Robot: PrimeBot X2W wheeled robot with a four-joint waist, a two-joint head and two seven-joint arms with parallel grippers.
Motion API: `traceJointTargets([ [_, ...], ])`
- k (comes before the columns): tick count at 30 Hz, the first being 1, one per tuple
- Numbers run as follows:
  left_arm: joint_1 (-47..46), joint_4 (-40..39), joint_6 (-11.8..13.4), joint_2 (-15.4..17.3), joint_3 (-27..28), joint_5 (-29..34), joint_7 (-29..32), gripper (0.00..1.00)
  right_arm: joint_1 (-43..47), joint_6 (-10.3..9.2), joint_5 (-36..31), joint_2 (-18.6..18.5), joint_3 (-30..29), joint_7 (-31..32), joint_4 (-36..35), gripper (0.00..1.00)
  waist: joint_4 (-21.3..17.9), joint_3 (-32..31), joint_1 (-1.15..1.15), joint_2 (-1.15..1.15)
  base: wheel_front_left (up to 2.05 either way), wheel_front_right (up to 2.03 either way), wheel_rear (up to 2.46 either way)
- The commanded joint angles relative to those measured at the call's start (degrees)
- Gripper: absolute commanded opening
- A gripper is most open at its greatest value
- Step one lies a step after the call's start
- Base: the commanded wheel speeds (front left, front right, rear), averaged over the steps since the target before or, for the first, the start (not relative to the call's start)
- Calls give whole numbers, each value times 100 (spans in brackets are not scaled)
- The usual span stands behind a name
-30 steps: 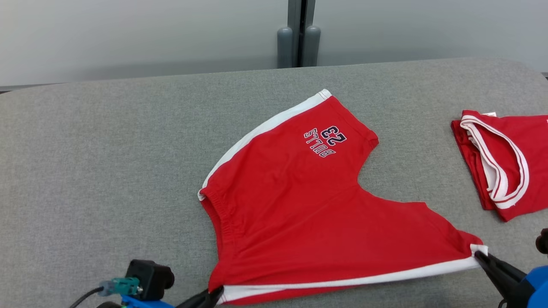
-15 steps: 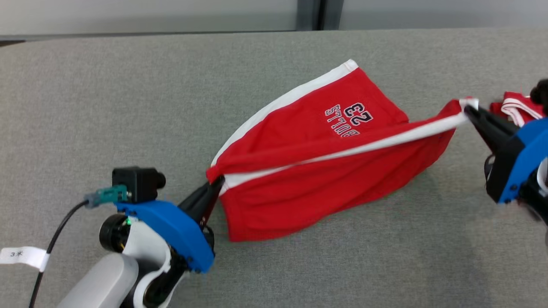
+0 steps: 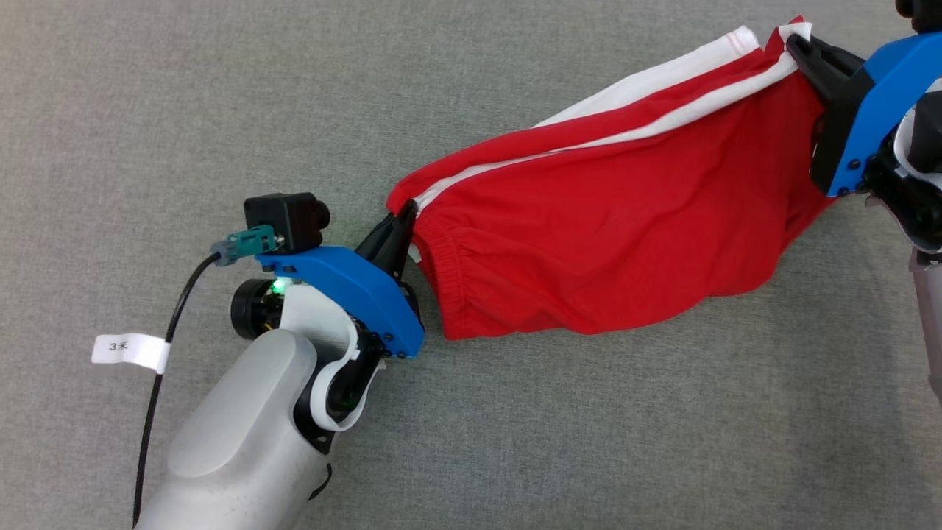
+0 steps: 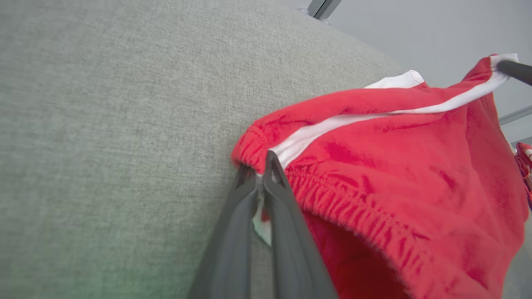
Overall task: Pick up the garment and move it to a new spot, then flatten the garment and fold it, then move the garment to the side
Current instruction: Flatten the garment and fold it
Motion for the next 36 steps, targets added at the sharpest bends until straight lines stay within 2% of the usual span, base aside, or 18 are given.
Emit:
traceJointTargets([
  [1,-141,152,-75,-85,-29,-4,-53,0,-146,1,17,-77,79,-94,196,25,167,133,-2,0,0,0,0],
  [2,-172,242,-122,-138,-50,-1,-94,0,-239,1,36,-99,114,-185,304,52,192,142,-2,0,0,0,0],
  [3,-192,321,-175,-196,-60,-10,-147,31,-300,1,62,-108,150,-269,422,100,209,146,-2,0,0,0,0],
  [5,-200,462,-279,-284,-96,-36,-219,100,-347,1,99,-138,262,-434,613,100,238,125,-2,0,0,0,0],
  [10,-19,630,-452,-362,-4,-93,-606,100,-327,1,351,-227,503,-873,950,100,227,-116,-2,0,0,0,0],
  [14,255,562,-548,-224,141,-33,-1157,100,-32,1,605,-398,604,-1061,1111,100,188,-425,-2,0,0,0,0],
  [21,706,471,-647,-76,403,213,-2122,100,554,1,794,-629,318,-1096,1309,100,230,-719,-2,0,0,0,0],
  [24,680,482,-575,21,426,727,-2274,100,711,1,813,-606,108,-1159,1414,100,291,-665,-2,0,0,0,0],
  [27,574,280,-626,-76,701,1271,-2311,100,732,1,716,-515,-74,-1213,1547,100,353,-535,-2,0,0,0,0],
  [32,757,-129,-869,-305,1282,2296,-2307,100,517,1,545,-257,-335,-1379,1864,100,451,-352,-2,0,0,0,0],
  [36,947,-202,-1099,-532,1593,2779,-2308,100,398,1,384,-99,-438,-1416,2233,100,531,-291,-2,0,0,0,0],
])
